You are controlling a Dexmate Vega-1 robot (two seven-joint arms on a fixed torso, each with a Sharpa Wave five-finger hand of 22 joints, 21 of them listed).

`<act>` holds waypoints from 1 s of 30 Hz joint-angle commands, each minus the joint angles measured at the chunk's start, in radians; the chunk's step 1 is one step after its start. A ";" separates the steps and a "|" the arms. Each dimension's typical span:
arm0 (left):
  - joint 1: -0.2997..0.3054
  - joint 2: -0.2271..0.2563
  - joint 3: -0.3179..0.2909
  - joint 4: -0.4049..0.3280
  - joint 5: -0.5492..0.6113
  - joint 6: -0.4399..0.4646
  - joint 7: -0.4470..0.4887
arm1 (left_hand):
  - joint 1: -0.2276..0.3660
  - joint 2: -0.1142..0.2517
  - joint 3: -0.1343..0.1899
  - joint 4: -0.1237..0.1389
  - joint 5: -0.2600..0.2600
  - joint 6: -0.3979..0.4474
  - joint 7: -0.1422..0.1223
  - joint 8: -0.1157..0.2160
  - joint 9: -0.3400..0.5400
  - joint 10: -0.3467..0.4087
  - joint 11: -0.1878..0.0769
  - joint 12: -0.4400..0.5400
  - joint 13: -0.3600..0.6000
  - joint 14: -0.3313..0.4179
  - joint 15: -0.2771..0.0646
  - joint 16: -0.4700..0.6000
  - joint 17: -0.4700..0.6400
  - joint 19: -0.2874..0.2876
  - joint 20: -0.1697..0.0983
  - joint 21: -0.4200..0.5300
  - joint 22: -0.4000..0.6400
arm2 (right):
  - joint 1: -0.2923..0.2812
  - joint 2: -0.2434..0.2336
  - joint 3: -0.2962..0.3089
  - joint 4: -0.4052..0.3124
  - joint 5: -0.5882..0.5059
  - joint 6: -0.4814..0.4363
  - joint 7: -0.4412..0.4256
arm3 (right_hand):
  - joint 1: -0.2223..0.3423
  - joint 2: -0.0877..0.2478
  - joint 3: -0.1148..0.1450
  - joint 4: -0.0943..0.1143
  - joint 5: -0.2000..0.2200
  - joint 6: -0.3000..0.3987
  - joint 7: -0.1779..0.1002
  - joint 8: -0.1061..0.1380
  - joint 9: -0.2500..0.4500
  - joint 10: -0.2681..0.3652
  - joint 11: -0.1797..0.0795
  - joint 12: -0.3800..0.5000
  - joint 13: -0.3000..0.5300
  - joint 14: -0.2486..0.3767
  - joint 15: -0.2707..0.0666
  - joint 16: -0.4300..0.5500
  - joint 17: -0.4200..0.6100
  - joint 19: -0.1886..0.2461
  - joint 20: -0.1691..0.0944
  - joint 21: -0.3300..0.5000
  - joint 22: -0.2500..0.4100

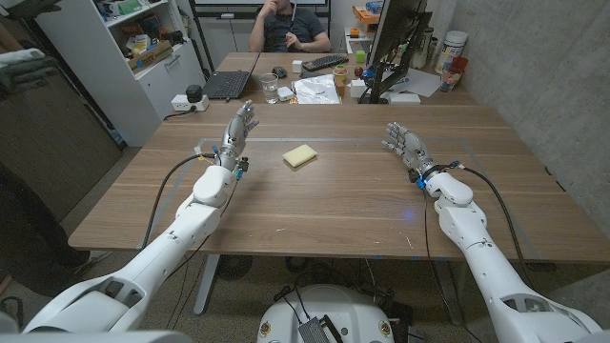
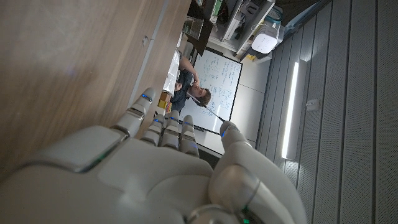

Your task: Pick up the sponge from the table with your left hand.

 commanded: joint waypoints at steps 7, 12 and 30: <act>-0.013 0.050 0.008 -0.130 0.185 0.099 0.133 | 0.019 -0.012 -0.001 -0.023 0.009 -0.007 -0.048 0.001 0.003 -0.010 -0.010 0.001 0.004 -0.003 0.001 -0.003 0.000 -0.003 0.022 -0.007 0.006 | -0.037 -0.016 0.004 -0.042 -0.013 0.038 0.058 | 0.002 -0.002 0.006 -0.004 0.007 0.010 0.000 0.005 0.005 0.012 0.004 0.007 0.003 0.006 0.002 0.006 0.003 0.010 0.001 0.008 0.004; -0.022 0.070 0.011 -0.173 0.254 0.145 0.173 | 0.025 -0.018 -0.002 -0.034 0.010 -0.009 -0.075 0.000 0.003 -0.016 -0.013 -0.001 0.004 -0.008 0.002 -0.004 0.001 -0.001 0.029 -0.010 0.006 | -0.042 -0.026 -0.004 -0.054 -0.017 0.050 0.063 | 0.002 -0.003 0.006 -0.005 0.007 0.010 0.001 0.005 0.005 0.011 0.004 0.006 0.003 0.007 0.002 0.006 0.002 0.010 0.001 0.008 0.004; -0.096 0.136 0.051 -0.310 0.451 0.323 0.176 | 0.047 -0.020 0.004 -0.061 0.011 -0.024 -0.119 -0.005 0.003 -0.034 -0.030 -0.004 0.004 -0.025 0.007 -0.008 0.001 -0.001 0.058 -0.021 0.007 | -0.094 -0.053 -0.009 -0.106 0.004 0.066 0.069 | 0.001 -0.003 0.006 -0.006 0.007 0.011 0.001 0.005 0.005 0.012 0.003 0.006 0.003 0.008 0.003 0.007 0.002 0.012 0.001 0.008 0.003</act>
